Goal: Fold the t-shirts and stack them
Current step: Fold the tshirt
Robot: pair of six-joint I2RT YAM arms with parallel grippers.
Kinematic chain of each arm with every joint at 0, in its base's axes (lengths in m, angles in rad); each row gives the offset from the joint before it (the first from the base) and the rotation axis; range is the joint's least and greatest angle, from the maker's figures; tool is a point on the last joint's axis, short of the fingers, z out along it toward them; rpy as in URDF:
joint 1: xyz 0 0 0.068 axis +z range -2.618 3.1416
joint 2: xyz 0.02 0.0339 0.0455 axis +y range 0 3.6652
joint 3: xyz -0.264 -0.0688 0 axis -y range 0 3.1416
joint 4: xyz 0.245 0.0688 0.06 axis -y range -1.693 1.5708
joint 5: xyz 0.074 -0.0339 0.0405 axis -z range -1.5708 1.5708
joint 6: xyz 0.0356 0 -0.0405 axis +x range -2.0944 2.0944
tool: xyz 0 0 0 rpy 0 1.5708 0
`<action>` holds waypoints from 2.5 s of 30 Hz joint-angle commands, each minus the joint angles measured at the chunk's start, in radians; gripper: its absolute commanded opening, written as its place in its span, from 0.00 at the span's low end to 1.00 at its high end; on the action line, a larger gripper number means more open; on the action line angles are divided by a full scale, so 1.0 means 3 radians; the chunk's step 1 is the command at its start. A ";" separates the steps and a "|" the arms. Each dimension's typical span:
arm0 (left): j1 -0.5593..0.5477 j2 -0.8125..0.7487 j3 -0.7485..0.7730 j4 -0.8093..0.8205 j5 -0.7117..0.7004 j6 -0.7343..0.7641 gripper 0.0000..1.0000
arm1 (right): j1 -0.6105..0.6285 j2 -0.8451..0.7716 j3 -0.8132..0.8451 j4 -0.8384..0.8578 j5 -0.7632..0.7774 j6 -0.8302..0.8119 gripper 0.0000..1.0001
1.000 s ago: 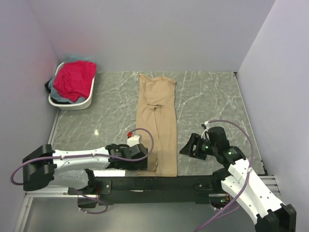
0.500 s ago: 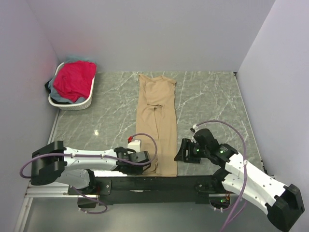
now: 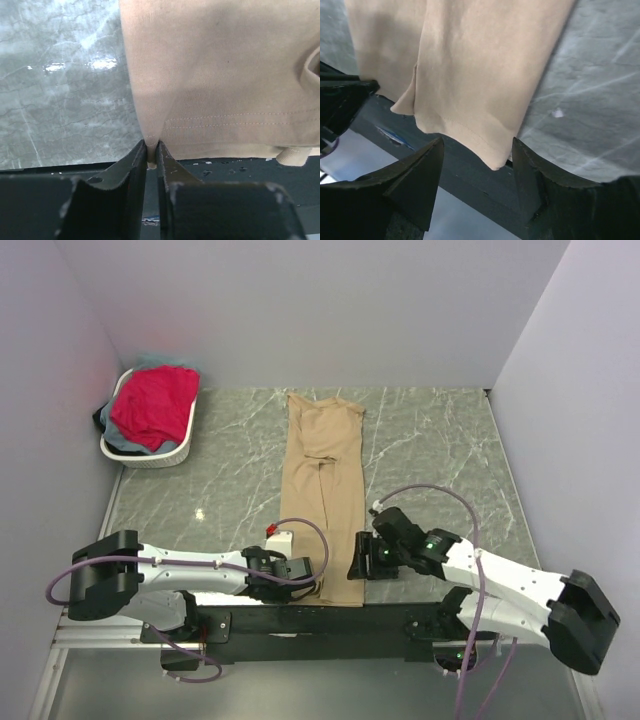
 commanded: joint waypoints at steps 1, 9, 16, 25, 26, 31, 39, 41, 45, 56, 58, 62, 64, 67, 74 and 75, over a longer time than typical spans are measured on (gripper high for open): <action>-0.0035 0.0011 0.0116 -0.0161 -0.0104 -0.0095 0.19 | 0.0314 0.0261 0.0290 0.0042 0.0321 0.0108 0.63; -0.0045 -0.0010 0.0116 -0.0177 -0.0114 -0.0095 0.19 | 0.0704 0.0620 0.0459 -0.0567 0.1083 0.0384 0.63; -0.0050 -0.0015 0.0127 -0.0202 -0.0124 -0.0095 0.19 | 0.0791 0.0778 0.0362 -0.0343 0.1022 0.0476 0.62; -0.0050 0.0021 0.0122 -0.0172 -0.0109 -0.0075 0.19 | 0.0806 0.1008 0.0245 -0.0005 0.0817 0.0491 0.44; -0.0050 0.0031 0.0127 -0.0172 -0.0109 -0.0075 0.19 | 0.0811 0.1034 0.0239 0.0031 0.0807 0.0496 0.42; -0.0050 0.0046 0.0127 -0.0161 -0.0094 -0.0080 0.17 | 0.0827 0.1044 0.0209 0.0001 0.0873 0.0537 0.32; -0.0050 -0.0040 0.0035 -0.0386 -0.0094 -0.0172 0.05 | 0.0827 0.0662 0.0061 -0.0459 0.1190 0.0747 0.27; -0.0050 -0.0117 -0.0037 -0.0392 -0.0083 -0.0208 0.07 | 0.0832 0.0595 0.0014 -0.0536 0.1221 0.0803 0.27; -0.0050 -0.0189 -0.0098 -0.0422 -0.0078 -0.0244 0.13 | 0.0827 0.0502 -0.0083 -0.0588 0.1267 0.0859 0.27; -0.0050 0.0010 0.0019 -0.0346 -0.0068 -0.0131 0.13 | 0.0832 0.0282 0.0116 -0.0328 0.1012 0.0783 0.50; -0.0055 0.0056 0.0050 -0.0351 -0.0073 -0.0111 0.13 | 0.0832 0.0318 0.0127 -0.0230 0.0946 0.0778 0.50; -0.0055 0.0113 0.0106 -0.0340 -0.0078 -0.0090 0.13 | 0.0903 0.0466 0.0137 -0.0077 0.0874 0.0813 0.50; -0.0055 0.0113 0.0106 -0.0330 -0.0068 -0.0085 0.13 | 0.0919 0.0492 0.0111 0.0036 0.0813 0.0824 0.50; -0.0055 0.0092 0.0096 -0.0320 -0.0063 -0.0095 0.13 | 0.0980 0.0589 0.0152 0.0118 0.0776 0.0844 0.50; -0.0055 0.0082 0.0096 -0.0330 -0.0058 -0.0100 0.13 | 0.1057 0.0900 0.0193 0.0164 0.0827 0.0865 0.43; -0.0060 0.0082 0.0096 -0.0330 -0.0058 -0.0100 0.12 | 0.1057 0.0937 0.0188 0.0149 0.0848 0.0875 0.34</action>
